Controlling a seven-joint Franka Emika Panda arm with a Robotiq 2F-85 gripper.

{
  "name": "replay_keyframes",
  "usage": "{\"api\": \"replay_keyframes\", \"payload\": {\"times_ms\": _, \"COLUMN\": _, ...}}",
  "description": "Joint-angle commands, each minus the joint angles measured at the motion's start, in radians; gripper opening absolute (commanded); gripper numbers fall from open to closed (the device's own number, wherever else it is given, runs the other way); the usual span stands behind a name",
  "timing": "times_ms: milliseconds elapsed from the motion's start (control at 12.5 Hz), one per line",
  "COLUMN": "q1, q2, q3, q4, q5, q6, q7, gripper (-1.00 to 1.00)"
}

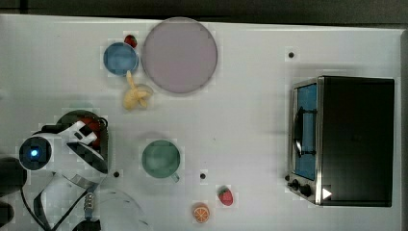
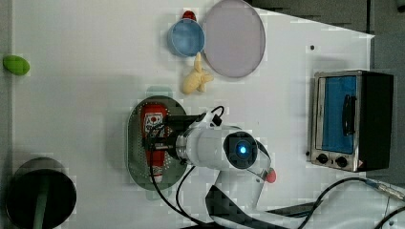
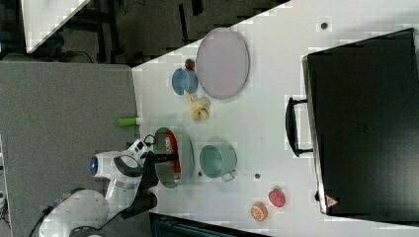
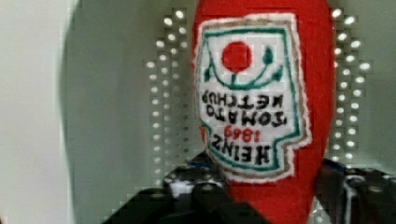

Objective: Pick ketchup from strainer and place it on the table

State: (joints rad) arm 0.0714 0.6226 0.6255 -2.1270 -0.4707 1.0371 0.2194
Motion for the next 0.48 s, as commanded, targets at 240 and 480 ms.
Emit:
{"api": "replay_keyframes", "payload": {"times_ms": 240, "q1": -0.049, "q2": -0.170, "q3": 0.070, "q4": -0.006, "q5": 0.058, "q6": -0.063, "q7": 0.046, "gripper": 0.13}}
{"api": "replay_keyframes", "payload": {"times_ms": 480, "q1": -0.100, "q2": -0.302, "q3": 0.128, "q4": 0.001, "q5": 0.229, "q6": -0.184, "q7": 0.011, "gripper": 0.13}}
